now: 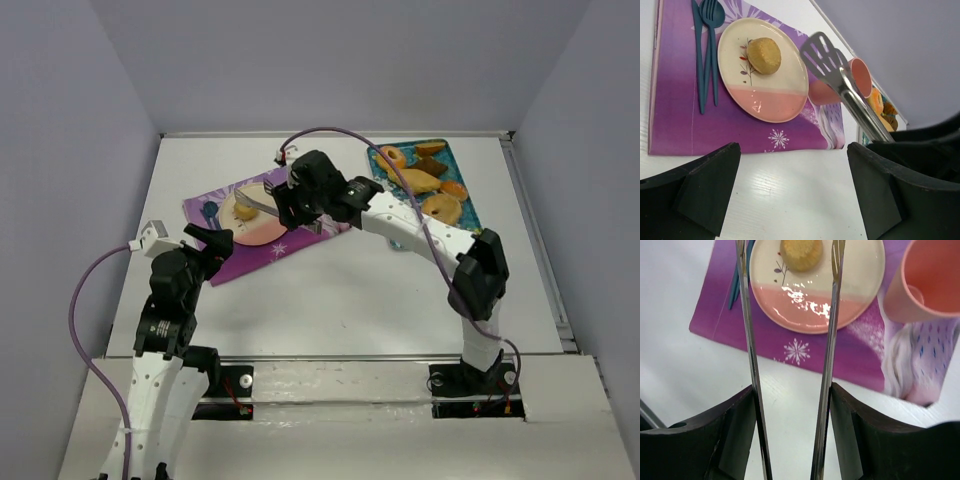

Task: Place the bread

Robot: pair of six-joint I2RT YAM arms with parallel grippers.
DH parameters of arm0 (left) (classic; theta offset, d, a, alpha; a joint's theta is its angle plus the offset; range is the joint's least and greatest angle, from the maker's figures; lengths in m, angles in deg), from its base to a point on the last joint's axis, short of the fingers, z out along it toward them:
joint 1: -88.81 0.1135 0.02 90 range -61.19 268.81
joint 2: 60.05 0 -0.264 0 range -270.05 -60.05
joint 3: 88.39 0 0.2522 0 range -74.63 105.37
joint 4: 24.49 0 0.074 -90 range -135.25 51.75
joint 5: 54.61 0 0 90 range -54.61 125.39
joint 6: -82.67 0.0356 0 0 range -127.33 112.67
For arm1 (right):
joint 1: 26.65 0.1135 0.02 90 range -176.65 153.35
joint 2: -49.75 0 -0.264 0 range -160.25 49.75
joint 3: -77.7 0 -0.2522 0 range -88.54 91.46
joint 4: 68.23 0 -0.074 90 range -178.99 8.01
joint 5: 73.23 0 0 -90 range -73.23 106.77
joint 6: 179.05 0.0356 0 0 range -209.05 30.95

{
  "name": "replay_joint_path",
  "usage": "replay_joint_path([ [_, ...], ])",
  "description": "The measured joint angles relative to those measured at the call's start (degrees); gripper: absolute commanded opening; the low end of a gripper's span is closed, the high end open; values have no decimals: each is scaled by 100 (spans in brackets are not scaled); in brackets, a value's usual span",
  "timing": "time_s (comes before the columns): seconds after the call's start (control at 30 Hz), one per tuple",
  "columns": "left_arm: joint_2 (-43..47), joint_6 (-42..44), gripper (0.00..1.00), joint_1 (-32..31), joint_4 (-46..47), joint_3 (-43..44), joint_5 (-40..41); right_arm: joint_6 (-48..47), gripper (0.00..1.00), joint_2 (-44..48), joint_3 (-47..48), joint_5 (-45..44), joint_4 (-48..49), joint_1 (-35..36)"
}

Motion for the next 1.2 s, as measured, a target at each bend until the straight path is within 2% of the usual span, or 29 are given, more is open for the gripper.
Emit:
replay_joint_path([
  [0.13,39,0,99,0,-17,0,0,214,60,1370,-1499,-186,295,33],
  [0.23,85,-2,99,0,-17,0,-4,479,59,3012,-2957,-428,540,57],
  [0.4,90,0,99,0,-17,0,-4,1075,57,5187,-4568,-964,649,59],
  [0.53,90,-2,99,0,-15,0,-2,1858,58,6314,-5466,-1661,256,57],
  [0.63,90,-2,99,0,-15,0,0,2870,58,6926,-5969,-2358,-610,57],
  [0.8,68,-2,99,0,-13,0,-2,4913,61,7077,-6387,-3451,-2210,57],
  [0.93,17,-2,99,0,22,-17,-15,6033,62,6763,-6577,-3810,-2968,57],
  [1.13,-48,-4,99,0,162,-133,-90,6957,63,6308,-6874,-3901,-3324,57],
  [1.2,-70,-4,99,0,164,-138,-103,7079,69,6175,-6920,-3904,-3344,57],
])
